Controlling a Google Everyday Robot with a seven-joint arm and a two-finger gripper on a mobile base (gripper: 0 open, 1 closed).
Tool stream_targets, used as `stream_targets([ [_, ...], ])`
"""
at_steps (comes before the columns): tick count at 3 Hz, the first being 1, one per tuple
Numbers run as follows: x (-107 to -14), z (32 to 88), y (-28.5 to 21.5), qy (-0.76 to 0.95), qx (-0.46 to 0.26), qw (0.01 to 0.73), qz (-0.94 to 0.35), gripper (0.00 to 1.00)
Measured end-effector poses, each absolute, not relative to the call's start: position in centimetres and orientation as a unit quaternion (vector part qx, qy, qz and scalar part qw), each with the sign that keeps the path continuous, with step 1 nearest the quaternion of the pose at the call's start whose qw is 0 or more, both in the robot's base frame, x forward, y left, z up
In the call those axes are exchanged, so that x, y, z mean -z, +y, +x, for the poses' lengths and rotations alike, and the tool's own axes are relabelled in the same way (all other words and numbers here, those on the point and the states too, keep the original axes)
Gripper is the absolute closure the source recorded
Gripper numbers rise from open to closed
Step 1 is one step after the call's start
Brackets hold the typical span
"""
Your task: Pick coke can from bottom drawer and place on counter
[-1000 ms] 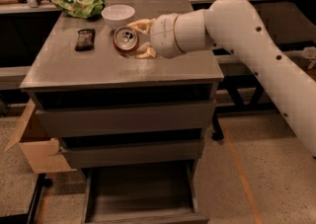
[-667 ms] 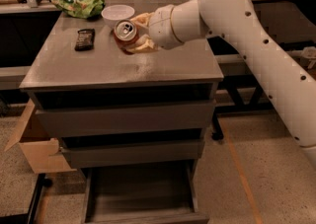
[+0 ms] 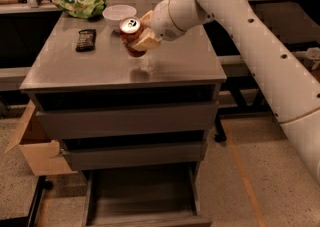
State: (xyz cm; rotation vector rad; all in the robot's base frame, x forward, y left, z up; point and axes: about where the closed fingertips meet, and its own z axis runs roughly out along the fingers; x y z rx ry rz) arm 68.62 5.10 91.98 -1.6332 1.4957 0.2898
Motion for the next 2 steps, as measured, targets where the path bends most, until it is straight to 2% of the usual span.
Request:
stream_targets([
  [2, -90.1, 69.7, 4.3, 0.684, -0.175, 0.367, -0.606, 1.00],
])
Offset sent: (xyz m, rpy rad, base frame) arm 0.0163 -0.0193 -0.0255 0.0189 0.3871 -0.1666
